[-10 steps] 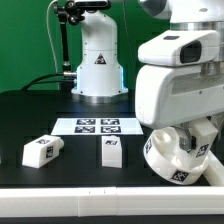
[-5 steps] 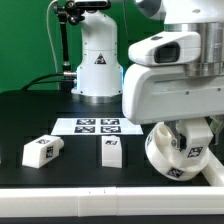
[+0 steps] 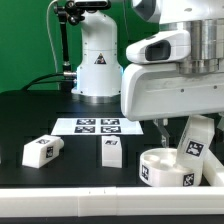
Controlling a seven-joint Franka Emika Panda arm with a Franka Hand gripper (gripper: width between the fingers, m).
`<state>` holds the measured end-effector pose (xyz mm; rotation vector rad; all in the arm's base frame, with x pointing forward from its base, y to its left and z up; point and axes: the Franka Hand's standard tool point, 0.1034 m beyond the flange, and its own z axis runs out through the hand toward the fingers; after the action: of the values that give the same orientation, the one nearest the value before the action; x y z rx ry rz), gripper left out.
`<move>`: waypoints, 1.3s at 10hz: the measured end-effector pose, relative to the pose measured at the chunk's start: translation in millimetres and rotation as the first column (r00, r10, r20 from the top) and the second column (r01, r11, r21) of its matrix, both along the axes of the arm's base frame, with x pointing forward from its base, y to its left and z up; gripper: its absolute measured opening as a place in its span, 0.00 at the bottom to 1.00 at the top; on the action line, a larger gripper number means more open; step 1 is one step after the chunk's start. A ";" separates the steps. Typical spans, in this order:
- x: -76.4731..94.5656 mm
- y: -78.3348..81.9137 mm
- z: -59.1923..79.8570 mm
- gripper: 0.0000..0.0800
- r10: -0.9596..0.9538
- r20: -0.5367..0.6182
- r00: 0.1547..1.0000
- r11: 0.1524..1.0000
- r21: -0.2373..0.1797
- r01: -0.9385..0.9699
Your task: Assemble stool
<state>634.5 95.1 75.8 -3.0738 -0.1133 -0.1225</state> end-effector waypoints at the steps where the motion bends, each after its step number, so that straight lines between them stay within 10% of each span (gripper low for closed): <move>1: -0.1 0.0 -0.2 0.80 0.000 0.000 1.000 1.000 0.000 0.000; 10: -15.6 -3.5 -3.3 0.81 -0.026 0.018 1.000 1.000 0.013 0.025; 13: -17.1 -3.5 -4.1 0.42 -0.025 0.015 1.000 1.000 0.012 0.025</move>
Offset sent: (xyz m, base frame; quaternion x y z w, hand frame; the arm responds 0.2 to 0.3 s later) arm 0.0000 0.0000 0.0000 0.0000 0.0000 0.0000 1.0000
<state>617.4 91.6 71.6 -3.0632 -0.0746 -0.1477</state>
